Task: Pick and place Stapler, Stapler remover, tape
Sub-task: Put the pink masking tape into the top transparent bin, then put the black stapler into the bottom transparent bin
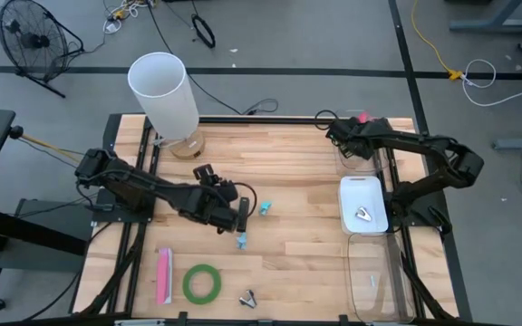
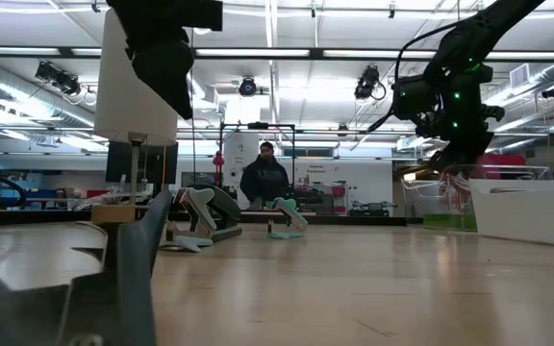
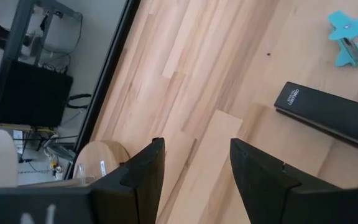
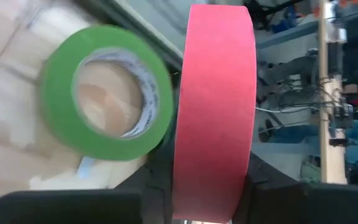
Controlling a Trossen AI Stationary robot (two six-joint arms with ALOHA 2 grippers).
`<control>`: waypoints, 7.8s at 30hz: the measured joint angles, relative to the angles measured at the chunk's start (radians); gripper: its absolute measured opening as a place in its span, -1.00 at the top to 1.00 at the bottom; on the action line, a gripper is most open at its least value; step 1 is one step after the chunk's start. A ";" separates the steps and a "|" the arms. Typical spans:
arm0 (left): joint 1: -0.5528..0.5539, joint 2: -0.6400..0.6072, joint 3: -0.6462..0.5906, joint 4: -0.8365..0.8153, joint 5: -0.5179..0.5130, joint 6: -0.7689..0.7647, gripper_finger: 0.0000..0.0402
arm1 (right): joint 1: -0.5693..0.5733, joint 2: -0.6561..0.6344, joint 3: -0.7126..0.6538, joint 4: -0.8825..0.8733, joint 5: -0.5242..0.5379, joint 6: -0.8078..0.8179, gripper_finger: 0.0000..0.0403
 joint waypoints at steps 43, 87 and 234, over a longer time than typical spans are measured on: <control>-0.014 0.000 0.000 -0.002 -0.025 -0.001 0.07 | 0.203 -0.256 0.196 -0.039 -0.463 -0.010 0.06; 0.170 0.216 0.005 0.373 0.607 -0.453 0.07 | 0.659 -0.328 0.196 0.297 -0.417 -0.033 0.09; 0.018 0.309 0.679 0.184 0.570 -0.030 0.44 | 0.746 -0.248 0.197 0.685 -0.910 -0.407 -0.04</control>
